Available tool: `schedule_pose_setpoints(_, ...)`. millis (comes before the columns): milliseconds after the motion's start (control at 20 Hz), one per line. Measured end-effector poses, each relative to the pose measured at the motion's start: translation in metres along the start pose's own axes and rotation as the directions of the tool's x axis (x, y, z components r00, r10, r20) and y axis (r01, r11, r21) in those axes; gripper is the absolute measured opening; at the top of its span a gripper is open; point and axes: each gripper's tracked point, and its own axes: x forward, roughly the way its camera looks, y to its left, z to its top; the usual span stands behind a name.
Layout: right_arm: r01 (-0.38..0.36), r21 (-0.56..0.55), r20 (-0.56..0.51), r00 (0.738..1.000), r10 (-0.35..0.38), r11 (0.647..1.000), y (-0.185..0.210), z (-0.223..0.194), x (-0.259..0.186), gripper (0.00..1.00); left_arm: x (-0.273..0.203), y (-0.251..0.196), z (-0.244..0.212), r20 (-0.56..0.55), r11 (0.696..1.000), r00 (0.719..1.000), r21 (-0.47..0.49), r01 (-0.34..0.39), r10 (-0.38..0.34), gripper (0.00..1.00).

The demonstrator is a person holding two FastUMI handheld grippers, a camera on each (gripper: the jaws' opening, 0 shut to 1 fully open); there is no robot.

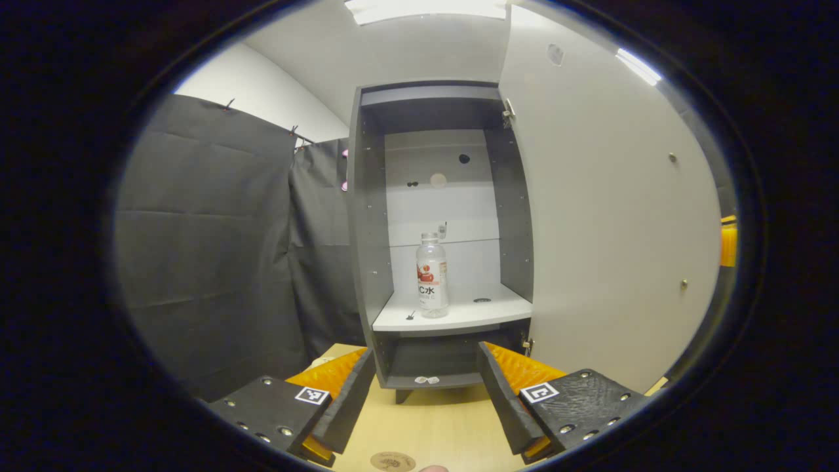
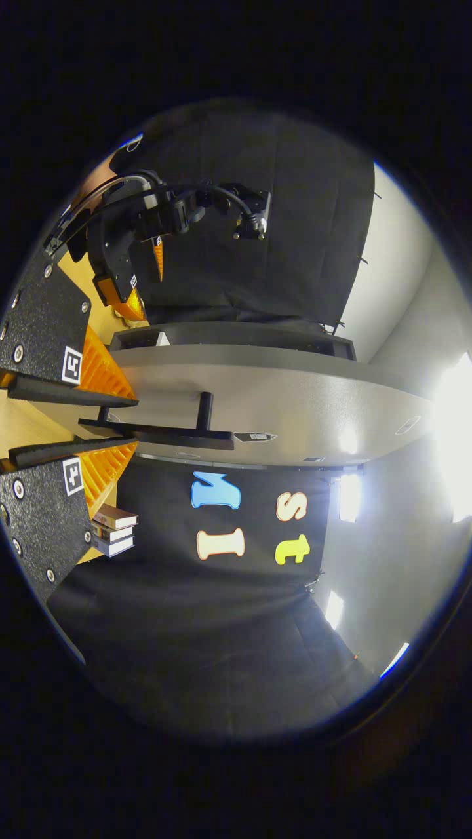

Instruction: Open the cabinet door with the right hand, grasp the bottle in the cabinet with the left hand and place it on the coaster, then close the cabinet door with the right hand.

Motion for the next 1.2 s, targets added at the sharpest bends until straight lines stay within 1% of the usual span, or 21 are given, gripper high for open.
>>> schedule_pose_setpoints(100,0.030,0.008,0.009,0.999,-0.030,1.000,-0.004,-0.005,-0.015,0.26,0.021,-0.002,0.000,0.005,1.000,1.000,0.013,0.013,-0.013,0.96)
schedule_pose_setpoints(150,0.048,0.013,0.010,0.999,-0.049,0.999,-0.007,-0.008,-0.024,0.26,0.031,-0.002,-0.001,0.006,0.999,1.000,0.029,0.020,-0.020,0.90)
schedule_pose_setpoints(200,0.063,0.023,0.012,0.998,-0.064,0.998,-0.008,-0.009,-0.032,0.21,0.045,-0.004,0.001,0.014,0.999,0.999,0.045,0.028,-0.029,0.90)
schedule_pose_setpoints(250,0.085,0.034,0.012,0.996,-0.085,0.996,-0.010,-0.011,-0.041,0.28,0.058,-0.006,0.004,0.026,0.998,0.999,0.057,0.036,-0.037,0.90)
schedule_pose_setpoints(350,0.128,0.056,0.010,0.992,-0.129,0.990,-0.016,-0.017,-0.061,0.35,0.085,-0.012,0.012,0.050,0.996,0.997,0.064,0.055,-0.058,0.90)
schedule_pose_setpoints(400,0.155,0.065,0.011,0.988,-0.156,0.986,-0.018,-0.019,-0.076,0.42,0.099,-0.018,0.017,0.066,0.995,0.995,0.059,0.076,-0.080,0.89)
schedule_pose_setpoints(450,0.174,0.061,0.016,0.984,-0.176,0.983,-0.018,-0.020,-0.089,0.42,0.114,-0.021,0.021,0.079,0.995,0.993,0.051,0.086,-0.090,0.89)
schedule_pose_setpoints(500,0.190,0.046,0.025,0.981,-0.192,0.981,-0.016,-0.023,-0.104,0.46,0.129,-0.021,0.023,0.086,0.995,0.992,0.049,0.088,-0.092,0.90)
schedule_pose_setpoints(550,0.204,0.031,0.036,0.978,-0.205,0.979,-0.013,-0.024,-0.118,0.48,0.145,-0.022,0.024,0.089,0.994,0.991,0.054,0.090,-0.095,0.90)
schedule_pose_setpoints(600,0.206,0.020,0.049,0.977,-0.207,0.978,-0.007,-0.025,-0.130,0.59,0.160,-0.024,0.025,0.092,0.994,0.991,0.057,0.090,-0.095,0.94)
schedule_pose_setpoints(700,0.236,-0.012,0.059,0.970,-0.235,0.972,-0.001,-0.028,-0.151,0.75,0.183,-0.029,0.022,0.086,0.994,0.990,0.036,0.106,-0.109,0.89)
schedule_pose_setpoints(750,0.254,-0.030,0.060,0.966,-0.252,0.967,0.002,-0.029,-0.159,0.81,0.193,-0.029,0.020,0.081,0.994,0.991,0.027,0.106,-0.108,0.90)
schedule_pose_setpoints(800,0.269,-0.038,0.062,0.962,-0.266,0.962,0.005,-0.028,-0.166,0.83,0.201,-0.025,0.016,0.076,0.995,0.992,0.024,0.096,-0.098,0.93)
schedule_pose_setpoints(850,0.277,-0.032,0.060,0.960,-0.274,0.960,0.005,-0.026,-0.160,0.84,0.209,-0.024,0.014,0.073,0.995,0.993,0.022,0.096,-0.098,0.90)
schedule_pose_setpoints(950,0.294,-0.006,0.062,0.954,-0.293,0.956,0.001,-0.025,-0.157,0.89,0.227,-0.022,0.012,0.070,0.995,0.993,0.031,0.095,-0.097,0.90)
schedule_pose_setpoints(1000,0.315,0.004,0.065,0.947,-0.315,0.949,-0.006,-0.025,-0.156,0.92,0.235,-0.019,0.009,0.070,0.995,0.993,0.039,0.096,-0.099,0.89)
schedule_pose_setpoints(1150,0.382,0.059,0.060,0.921,-0.385,0.922,-0.023,-0.029,-0.150,0.92,0.263,-0.014,0.003,0.060,0.994,0.993,0.029,0.102,-0.103,0.89)
schedule_pose_setpoints(1200,0.392,0.087,0.057,0.916,-0.398,0.916,-0.025,-0.030,-0.146,0.92,0.272,-0.016,-0.001,0.048,0.994,0.992,0.010,0.112,-0.113,0.93)
